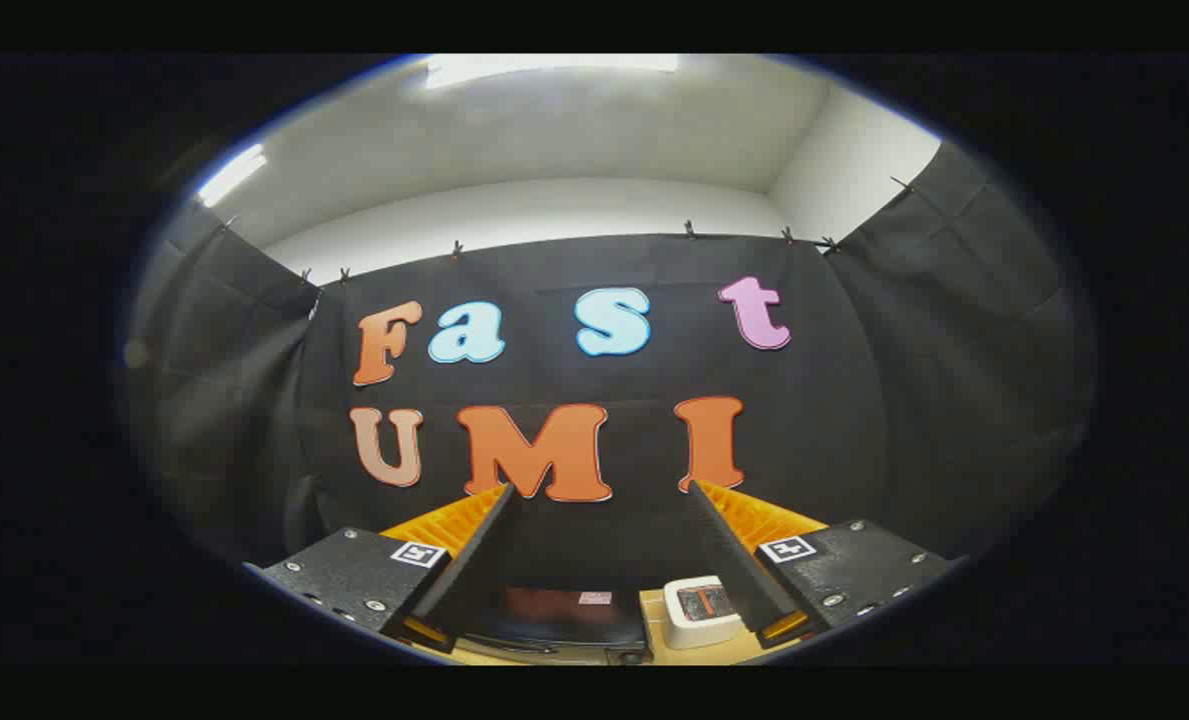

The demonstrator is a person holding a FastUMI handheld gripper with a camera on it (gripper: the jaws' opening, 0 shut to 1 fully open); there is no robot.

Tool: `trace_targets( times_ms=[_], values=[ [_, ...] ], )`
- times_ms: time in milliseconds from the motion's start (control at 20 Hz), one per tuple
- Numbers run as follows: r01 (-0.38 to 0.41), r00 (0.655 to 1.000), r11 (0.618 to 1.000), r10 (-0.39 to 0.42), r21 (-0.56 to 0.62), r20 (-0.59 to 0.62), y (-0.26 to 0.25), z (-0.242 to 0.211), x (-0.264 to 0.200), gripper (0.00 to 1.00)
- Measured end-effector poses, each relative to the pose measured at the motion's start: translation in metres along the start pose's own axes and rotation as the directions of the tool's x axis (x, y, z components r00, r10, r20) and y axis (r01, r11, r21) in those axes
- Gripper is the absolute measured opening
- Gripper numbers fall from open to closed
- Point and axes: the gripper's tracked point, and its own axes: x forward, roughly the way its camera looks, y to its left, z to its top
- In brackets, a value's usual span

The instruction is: Open the toaster oven, put the food inside, and close the toaster oven door.

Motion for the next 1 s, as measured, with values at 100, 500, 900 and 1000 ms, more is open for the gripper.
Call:
trace_targets(
  times_ms=[100, 500, 900, 1000],
  values=[
    [0.002, 1.000, 1.000, -0.002, -0.006, 0.000, 0.004, 0.001, 0.004, 0.98],
    [0.007, 1.000, 1.000, -0.007, -0.008, -0.028, 0.007, -0.003, 0.014, 0.98],
    [0.013, 0.998, 1.000, -0.014, -0.018, -0.054, 0.003, -0.010, 0.021, 0.98],
    [0.015, 0.997, 1.000, -0.016, -0.020, -0.069, 0.004, -0.017, 0.022, 0.98]
  ],
)
